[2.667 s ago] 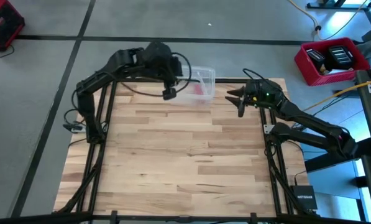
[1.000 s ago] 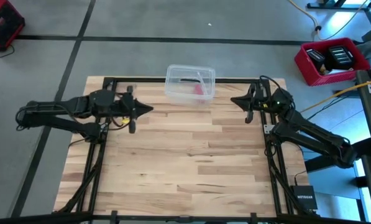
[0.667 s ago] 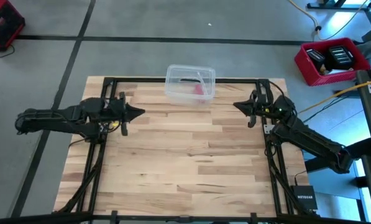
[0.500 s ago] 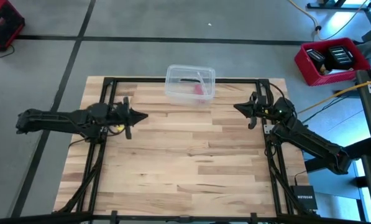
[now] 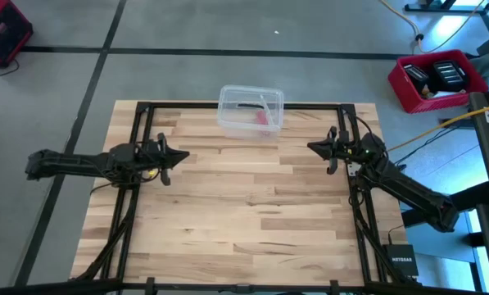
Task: Roll bandage
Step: Return to Home Position
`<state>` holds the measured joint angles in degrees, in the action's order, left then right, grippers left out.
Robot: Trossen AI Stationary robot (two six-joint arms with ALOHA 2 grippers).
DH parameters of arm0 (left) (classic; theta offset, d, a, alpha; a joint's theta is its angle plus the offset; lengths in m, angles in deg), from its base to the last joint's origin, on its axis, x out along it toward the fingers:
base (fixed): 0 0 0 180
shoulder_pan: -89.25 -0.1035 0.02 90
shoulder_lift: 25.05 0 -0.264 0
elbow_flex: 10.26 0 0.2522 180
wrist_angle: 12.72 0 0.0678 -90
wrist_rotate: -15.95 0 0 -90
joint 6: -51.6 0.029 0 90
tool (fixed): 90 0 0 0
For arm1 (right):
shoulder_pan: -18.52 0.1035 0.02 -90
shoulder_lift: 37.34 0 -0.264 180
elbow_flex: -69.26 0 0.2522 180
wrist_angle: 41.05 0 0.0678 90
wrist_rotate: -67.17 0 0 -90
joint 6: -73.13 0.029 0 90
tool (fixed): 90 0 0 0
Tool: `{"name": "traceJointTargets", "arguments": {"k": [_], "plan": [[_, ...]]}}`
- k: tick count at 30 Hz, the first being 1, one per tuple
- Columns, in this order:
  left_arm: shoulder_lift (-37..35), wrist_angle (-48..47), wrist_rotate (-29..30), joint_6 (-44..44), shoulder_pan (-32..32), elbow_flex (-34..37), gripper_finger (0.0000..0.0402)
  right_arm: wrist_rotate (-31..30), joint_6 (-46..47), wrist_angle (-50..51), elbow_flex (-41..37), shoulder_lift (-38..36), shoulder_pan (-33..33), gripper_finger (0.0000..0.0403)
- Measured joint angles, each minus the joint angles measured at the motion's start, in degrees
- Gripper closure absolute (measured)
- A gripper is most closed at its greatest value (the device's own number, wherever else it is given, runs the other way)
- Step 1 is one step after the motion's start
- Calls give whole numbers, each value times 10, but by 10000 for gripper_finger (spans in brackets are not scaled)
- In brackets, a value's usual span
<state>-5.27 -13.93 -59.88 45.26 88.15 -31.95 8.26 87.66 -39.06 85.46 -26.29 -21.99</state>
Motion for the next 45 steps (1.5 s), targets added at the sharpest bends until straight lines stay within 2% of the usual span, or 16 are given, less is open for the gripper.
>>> {"name": "traceJointTargets", "arguments": {"k": [3, 5, 10, 18, 23, 30, 36, 41, 45], "plan": [[-24, 0, 0, -10, 0, 14, 400, -29, 29, 14, -10, -16, 0, 387], [-35, 5, 5, -16, 0, 25, 400, -84, 64, 33, -15, -33, 2, 391], [-55, 4, 40, -25, 0, 50, 400, -198, 54, 84, -18, -69, 32, 397], [-70, 8, 44, -10, 4, 62, 400, -271, 16, 101, -19, -102, 145, 399], [-71, 16, 47, -4, 7, 73, 400, -295, 10, 105, -19, -102, 222, 394], [-74, 12, 47, 18, 7, 73, 400, -284, -28, 104, -19, -102, 291, 394], [-75, -5, 47, 25, 7, 73, 400, -290, -41, 105, -20, -100, 316, 394], [-75, -18, -24, -5, 7, 73, 400, -291, -61, 106, -20, -97, 315, 393], [-76, -10, -31, 5, 7, 73, 400, -291, -62, 105, -20, -97, 315, 393]]}}
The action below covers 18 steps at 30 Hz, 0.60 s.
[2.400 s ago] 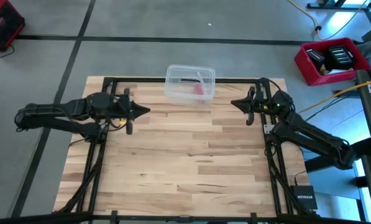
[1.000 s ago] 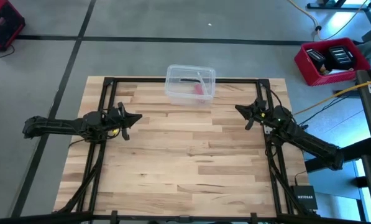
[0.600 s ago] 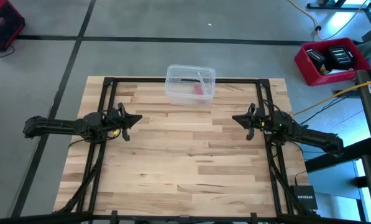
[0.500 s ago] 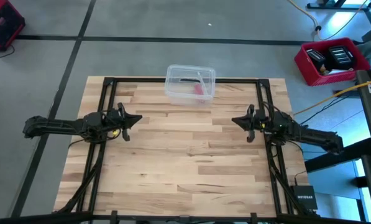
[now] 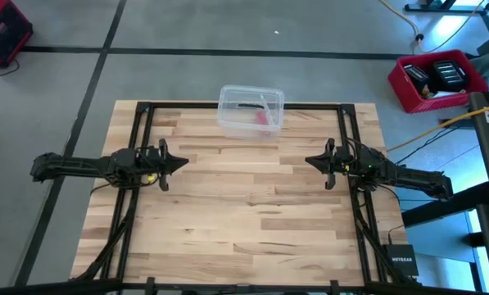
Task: Roll bandage
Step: Return to Home Position
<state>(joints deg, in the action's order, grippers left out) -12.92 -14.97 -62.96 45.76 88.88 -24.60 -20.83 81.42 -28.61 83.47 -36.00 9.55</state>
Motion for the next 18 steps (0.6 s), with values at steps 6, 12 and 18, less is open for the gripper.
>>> {"name": "traceJointTargets", "arguments": {"k": [6, 12, 18], "plan": [[-34, -74, 5, 28, -7, 0, 400, 0, 0, -1, 0, 0, 0, 393], [-111, -87, 7, 21, -15, 0, 400, 1, 0, 0, 0, 0, 0, 393], [-112, -88, 33, 31, -16, 0, 400, 1, 0, 0, 0, 0, 0, 393]]}}
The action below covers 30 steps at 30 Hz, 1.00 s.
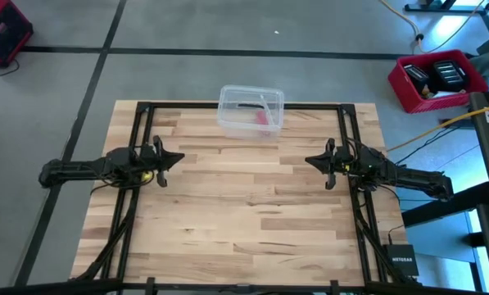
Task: Roll bandage
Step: Return to Home Position
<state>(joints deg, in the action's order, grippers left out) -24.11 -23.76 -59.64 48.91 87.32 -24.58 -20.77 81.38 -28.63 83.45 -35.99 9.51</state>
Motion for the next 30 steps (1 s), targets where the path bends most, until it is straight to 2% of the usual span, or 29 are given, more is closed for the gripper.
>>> {"name": "traceJointTargets", "arguments": {"k": [7, 30], "plan": [[0, 1, 2, 45, 0, 0, 400, 0, 0, 0, 0, 0, 0, 393], [0, 1, 2, 42, 0, 0, 400, 0, 0, 0, 0, 0, 0, 393]]}}
